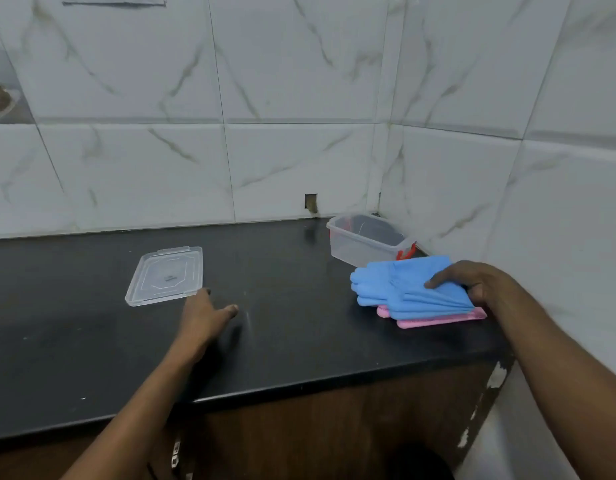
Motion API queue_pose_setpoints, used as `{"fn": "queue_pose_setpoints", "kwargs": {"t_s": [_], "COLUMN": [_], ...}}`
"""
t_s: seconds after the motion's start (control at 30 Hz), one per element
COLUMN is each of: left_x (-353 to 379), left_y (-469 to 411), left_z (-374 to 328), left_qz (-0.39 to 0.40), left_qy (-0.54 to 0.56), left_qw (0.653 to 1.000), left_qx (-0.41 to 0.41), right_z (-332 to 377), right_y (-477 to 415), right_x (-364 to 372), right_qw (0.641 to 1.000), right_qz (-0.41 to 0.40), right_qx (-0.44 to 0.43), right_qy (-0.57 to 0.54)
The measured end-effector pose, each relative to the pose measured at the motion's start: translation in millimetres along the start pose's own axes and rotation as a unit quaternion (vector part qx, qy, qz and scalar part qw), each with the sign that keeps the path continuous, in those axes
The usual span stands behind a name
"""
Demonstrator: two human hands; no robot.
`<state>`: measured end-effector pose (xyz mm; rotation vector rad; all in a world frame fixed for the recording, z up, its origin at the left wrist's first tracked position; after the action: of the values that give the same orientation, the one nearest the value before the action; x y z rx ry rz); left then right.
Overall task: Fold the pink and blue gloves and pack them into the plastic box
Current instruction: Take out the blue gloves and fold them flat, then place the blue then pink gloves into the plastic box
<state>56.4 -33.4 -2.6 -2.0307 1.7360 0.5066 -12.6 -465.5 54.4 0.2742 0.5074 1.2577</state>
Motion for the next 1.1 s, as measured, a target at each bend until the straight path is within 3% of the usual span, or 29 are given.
{"fn": "queue_pose_setpoints", "kwargs": {"t_s": [0.2,0.33,0.47,0.6,0.7,0.77,0.87,0.93,1.1], "left_x": [4.4,5.4,5.4,3.1,2.3,1.5,1.0,-7.2,-20.0], "left_y": [-6.9,-10.5,-13.9,-26.9,-34.7,-38.6,-49.8,-41.5,-44.4], "left_z": [1.2,4.4,1.3,-2.9,-1.8,1.4,16.4,11.3,9.2], "left_qz": [0.003,-0.001,0.016,0.037,0.036,0.032,0.034,0.034,0.008], "left_qy": [-0.033,-0.044,-0.052,-0.038,-0.011,0.009,0.047,0.062,0.061], "left_qw": [0.999,0.999,0.999,0.998,0.998,0.998,0.998,0.997,0.998], "left_qx": [0.003,0.006,-0.002,-0.032,-0.048,-0.044,-0.037,-0.039,-0.024], "right_z": [5.1,5.9,24.8,52.6,74.4,83.0,86.6,89.4,100.8], "right_y": [-11.7,-24.0,-27.2,-38.1,-47.1,-54.8,-67.6,-72.3,-62.6], "right_x": [-6.7,0.7,6.9,24.6,59.2,83.9,108.7,117.7,154.8], "right_qw": [0.997,0.954,0.903,0.822,0.792,0.78,0.727,0.704,0.661], "right_qz": [-0.059,-0.177,-0.209,-0.303,-0.286,-0.259,-0.217,-0.221,-0.239], "right_qx": [-0.042,-0.025,-0.044,-0.254,-0.348,-0.322,-0.261,-0.25,-0.36], "right_qy": [0.021,0.241,0.374,0.409,0.411,0.469,0.597,0.627,0.614]}}
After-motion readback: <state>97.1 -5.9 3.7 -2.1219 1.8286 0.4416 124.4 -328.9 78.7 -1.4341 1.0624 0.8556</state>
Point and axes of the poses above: each hand's wrist, its own y-axis away from the middle knuckle, its own x-axis out of the palm, z = x × y, the point moved 1 cm from there along -y, towards the middle knuckle, and after that the axes turned 3 degrees about y, right-handed, at the moved point
